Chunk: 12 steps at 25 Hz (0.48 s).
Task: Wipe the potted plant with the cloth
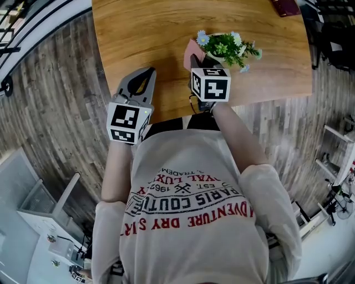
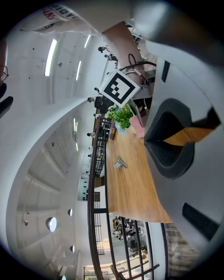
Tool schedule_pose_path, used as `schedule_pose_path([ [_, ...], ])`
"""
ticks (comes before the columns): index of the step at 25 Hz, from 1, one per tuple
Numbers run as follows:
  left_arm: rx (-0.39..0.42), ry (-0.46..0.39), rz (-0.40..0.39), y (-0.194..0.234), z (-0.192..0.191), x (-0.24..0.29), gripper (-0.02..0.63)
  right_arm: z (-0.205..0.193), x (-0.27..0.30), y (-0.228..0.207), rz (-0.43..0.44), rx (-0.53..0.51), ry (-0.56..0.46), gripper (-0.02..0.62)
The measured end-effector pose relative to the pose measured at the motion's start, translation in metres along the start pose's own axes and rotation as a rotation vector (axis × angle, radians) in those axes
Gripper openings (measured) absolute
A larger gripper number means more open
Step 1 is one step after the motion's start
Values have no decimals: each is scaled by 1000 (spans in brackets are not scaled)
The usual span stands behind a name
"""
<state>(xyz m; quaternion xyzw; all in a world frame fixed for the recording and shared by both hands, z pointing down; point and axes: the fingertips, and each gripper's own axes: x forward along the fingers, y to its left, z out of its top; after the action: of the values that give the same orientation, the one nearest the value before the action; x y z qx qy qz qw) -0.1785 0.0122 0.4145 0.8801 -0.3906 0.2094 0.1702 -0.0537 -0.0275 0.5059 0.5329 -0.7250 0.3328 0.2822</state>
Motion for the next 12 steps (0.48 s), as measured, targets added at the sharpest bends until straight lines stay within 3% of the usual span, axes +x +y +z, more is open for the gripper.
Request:
schedule_pose_path([
  [7,-2,5,-20,-7,-6,4,17,-11,-9,-16,-13,184,-21,40],
  [12,-1,4,-34,-13,-5,8,17,-19,-16,-29,-22,245,-8,40],
])
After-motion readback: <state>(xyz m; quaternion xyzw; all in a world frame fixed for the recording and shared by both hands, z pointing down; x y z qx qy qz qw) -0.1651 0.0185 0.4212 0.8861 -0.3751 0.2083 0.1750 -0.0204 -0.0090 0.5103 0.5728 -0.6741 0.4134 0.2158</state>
